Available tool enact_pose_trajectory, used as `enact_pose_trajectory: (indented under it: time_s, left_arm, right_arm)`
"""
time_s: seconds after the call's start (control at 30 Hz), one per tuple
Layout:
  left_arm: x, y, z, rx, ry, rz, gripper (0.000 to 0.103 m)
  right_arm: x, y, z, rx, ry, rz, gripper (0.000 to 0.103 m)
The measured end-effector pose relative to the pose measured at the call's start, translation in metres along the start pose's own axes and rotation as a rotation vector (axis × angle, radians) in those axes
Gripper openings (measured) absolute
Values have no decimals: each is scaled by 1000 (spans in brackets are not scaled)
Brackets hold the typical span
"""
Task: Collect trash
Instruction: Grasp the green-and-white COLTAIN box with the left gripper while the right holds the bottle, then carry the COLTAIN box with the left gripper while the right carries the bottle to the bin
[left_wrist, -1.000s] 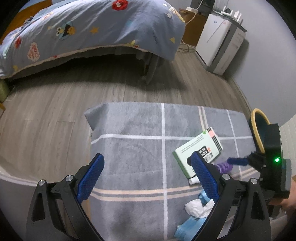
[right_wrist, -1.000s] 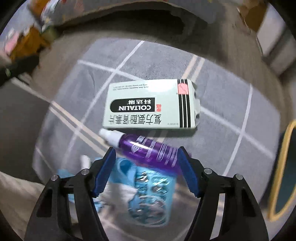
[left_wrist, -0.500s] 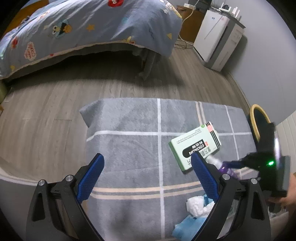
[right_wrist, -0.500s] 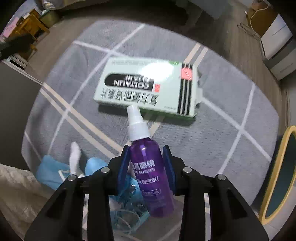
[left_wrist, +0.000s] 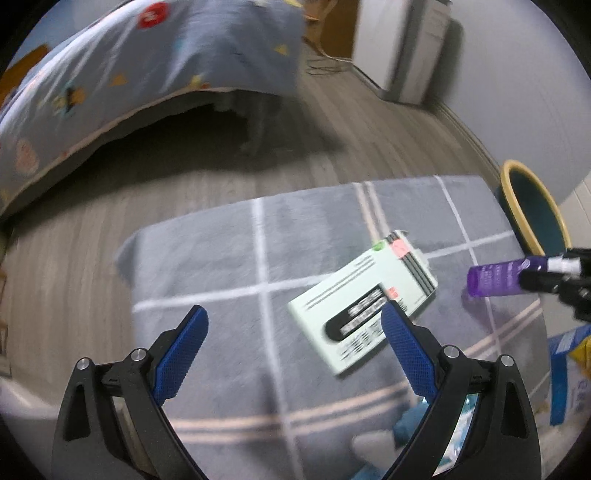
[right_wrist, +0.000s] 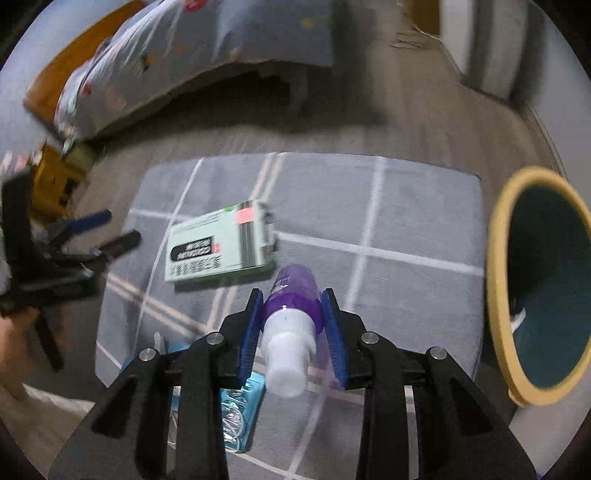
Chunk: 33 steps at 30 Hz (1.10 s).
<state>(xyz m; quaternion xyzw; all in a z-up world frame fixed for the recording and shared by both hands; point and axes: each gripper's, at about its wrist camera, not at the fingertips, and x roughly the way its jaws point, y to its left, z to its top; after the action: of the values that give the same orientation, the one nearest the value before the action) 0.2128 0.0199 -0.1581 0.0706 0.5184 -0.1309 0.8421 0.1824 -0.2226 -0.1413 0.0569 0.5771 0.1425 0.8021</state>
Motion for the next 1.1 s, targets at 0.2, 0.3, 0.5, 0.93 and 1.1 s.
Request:
enact_pose_trajectory:
  time_s: [0.2, 0.3, 0.5, 0.93, 1.1]
  left_arm:
    - [38, -40, 7, 190, 57, -49, 94]
    - [52, -54, 5, 282, 75, -29, 94]
    - [65, -70, 14, 436, 62, -46, 98]
    - [89, -97, 28, 506, 123, -138, 98]
    - [96, -95, 26, 496, 153, -157, 90]
  right_arm:
    - [-2, -26, -4, 58, 0, 18, 32]
    - [-1, -30, -5, 81, 3, 40, 32]
    - [0, -31, -7, 83, 11, 65, 32]
    - [-9, -31, -10, 78, 4, 86, 32]
    - [-15, -29, -7, 79, -17, 83, 32]
